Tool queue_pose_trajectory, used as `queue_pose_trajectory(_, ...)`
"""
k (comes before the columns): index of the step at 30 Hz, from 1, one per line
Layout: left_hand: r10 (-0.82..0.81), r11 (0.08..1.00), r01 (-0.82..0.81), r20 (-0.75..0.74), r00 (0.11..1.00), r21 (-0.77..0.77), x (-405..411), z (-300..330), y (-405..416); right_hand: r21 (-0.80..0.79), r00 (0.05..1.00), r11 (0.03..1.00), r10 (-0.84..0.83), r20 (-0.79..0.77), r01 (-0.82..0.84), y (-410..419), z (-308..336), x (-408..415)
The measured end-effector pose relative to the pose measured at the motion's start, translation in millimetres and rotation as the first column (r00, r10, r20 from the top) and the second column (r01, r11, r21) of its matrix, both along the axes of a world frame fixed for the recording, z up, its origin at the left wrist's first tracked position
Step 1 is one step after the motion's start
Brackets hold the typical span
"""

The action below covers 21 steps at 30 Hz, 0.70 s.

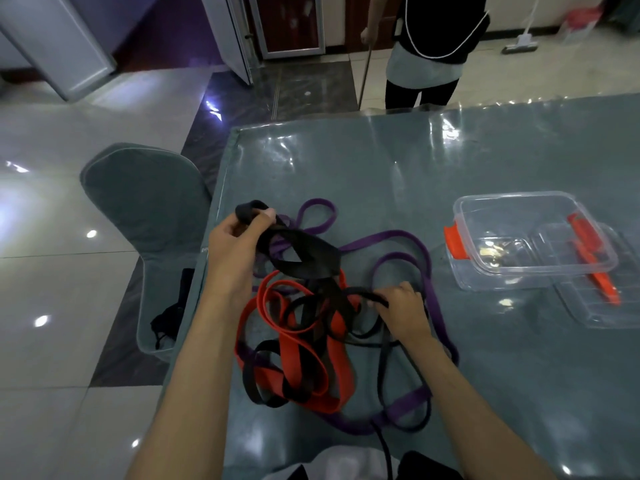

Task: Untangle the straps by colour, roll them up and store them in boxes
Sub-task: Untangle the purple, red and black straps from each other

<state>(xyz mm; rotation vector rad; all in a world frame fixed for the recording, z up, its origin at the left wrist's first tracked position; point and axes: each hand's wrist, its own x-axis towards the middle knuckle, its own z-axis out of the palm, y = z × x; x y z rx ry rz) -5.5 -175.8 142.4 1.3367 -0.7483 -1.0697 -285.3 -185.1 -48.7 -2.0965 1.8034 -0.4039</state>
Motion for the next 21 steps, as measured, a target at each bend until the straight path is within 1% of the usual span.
queue_pose_trajectory(2,0.008,0.999,-0.01,-0.037,0.999,-0.041,-2.3,1.9,-0.8,-0.045,0.986,0.998,-0.044,0.159,0.052,-3.2,8.3,-5.4)
queue_pose_trajectory(4,0.02,0.997,-0.022,-0.036,0.999,-0.072,-5.9,3.7,-1.9,-0.049,0.928,0.996,-0.049,0.37,0.072,-7.4,20.3,-8.6)
queue_pose_trajectory(6,0.032,0.996,-0.034,-0.029,0.999,-0.078,-8.9,3.9,-3.5,0.014,0.827,1.0,-0.03,0.561,0.026,-9.4,36.1,-9.8)
queue_pose_trajectory(8,0.034,0.997,-0.036,-0.033,0.999,-0.07,-10.0,3.0,-4.7,0.036,0.72,0.999,0.002,0.694,-0.038,-7.5,53.4,-6.1)
queue_pose_trajectory(9,0.036,0.997,-0.038,-0.036,0.999,-0.062,-9.9,2.4,-4.7,0.028,0.648,0.999,0.005,0.762,-0.041,-6.0,61.9,-2.6)
queue_pose_trajectory(11,0.042,0.998,-0.043,-0.025,0.999,-0.055,-7.5,0.5,-3.6,0.024,0.459,1.0,-0.021,0.888,0.0,-3.5,78.2,3.0)
queue_pose_trajectory(13,0.046,0.998,-0.046,-0.013,0.999,-0.046,-4.0,-0.7,-1.0,0.037,0.283,0.999,-0.043,0.958,0.025,-2.1,94.3,5.7)
queue_pose_trajectory(14,0.049,0.998,-0.049,-0.004,0.999,-0.039,-2.2,-1.4,0.6,0.038,0.227,0.999,-0.043,0.973,0.026,-2.1,100.5,6.0)
queue_pose_trajectory(17,0.062,0.998,-0.062,0.045,0.997,0.005,2.5,-4.9,5.0,0.041,0.163,0.998,-0.05,0.985,0.057,-4.0,116.7,4.2)
queue_pose_trajectory(18,0.064,0.997,-0.066,0.068,0.996,0.027,3.7,-5.9,6.5,0.056,0.123,0.996,-0.065,0.99,0.071,-4.7,120.2,2.2)
queue_pose_trajectory(21,0.056,0.996,-0.064,0.113,0.992,0.067,5.7,-8.7,10.5,0.111,-0.04,0.991,-0.108,0.993,0.079,-3.9,133.2,-7.0)
